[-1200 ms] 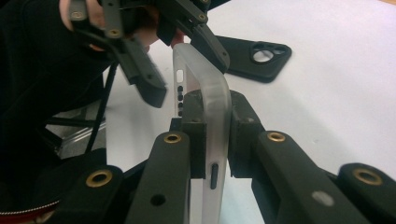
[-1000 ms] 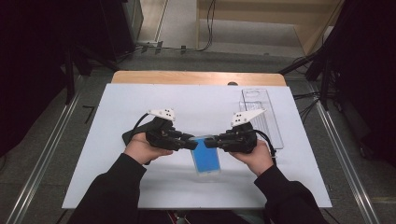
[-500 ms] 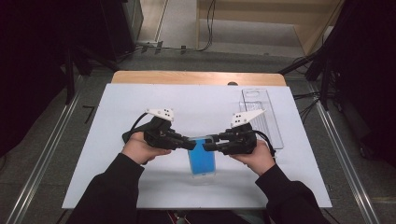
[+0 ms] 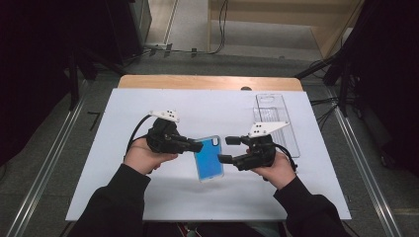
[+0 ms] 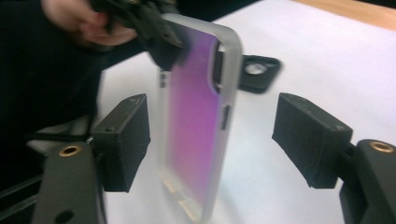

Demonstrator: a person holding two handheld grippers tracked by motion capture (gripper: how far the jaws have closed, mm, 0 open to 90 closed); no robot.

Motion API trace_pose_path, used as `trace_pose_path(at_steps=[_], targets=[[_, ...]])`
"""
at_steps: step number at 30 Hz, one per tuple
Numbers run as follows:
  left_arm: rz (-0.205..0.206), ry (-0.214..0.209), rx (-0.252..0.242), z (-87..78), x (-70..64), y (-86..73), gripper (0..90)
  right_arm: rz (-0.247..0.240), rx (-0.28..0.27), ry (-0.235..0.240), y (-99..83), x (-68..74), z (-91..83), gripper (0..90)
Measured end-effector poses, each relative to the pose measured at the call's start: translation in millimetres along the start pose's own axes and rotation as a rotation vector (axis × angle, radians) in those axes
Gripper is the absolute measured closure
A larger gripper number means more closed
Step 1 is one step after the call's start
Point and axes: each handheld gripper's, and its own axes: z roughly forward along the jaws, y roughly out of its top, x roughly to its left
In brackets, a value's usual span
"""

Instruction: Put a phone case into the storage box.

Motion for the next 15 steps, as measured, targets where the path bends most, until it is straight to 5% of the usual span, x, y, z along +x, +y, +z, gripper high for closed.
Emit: trace_pose_path(at_steps=[4, 10, 15], targets=[[-0.004, 0.036, 0.001, 1.0, -0.2, -0.7, 81.0, -0.008, -0.007, -0.011, -1.1, 2.4, 1.4, 21.9], [-0.058, 0.091, -0.018, 0.7, 2.7, -0.9, 81.0, 0.027, -0.039, -0.038, -0.8, 5.5, 6.0, 0.0], [-0.073, 0.116, -0.042, -1.5, 0.3, 0.3, 80.9, 0.04, -0.058, -0.068, -2.6, 7.0, 8.2, 0.0]])
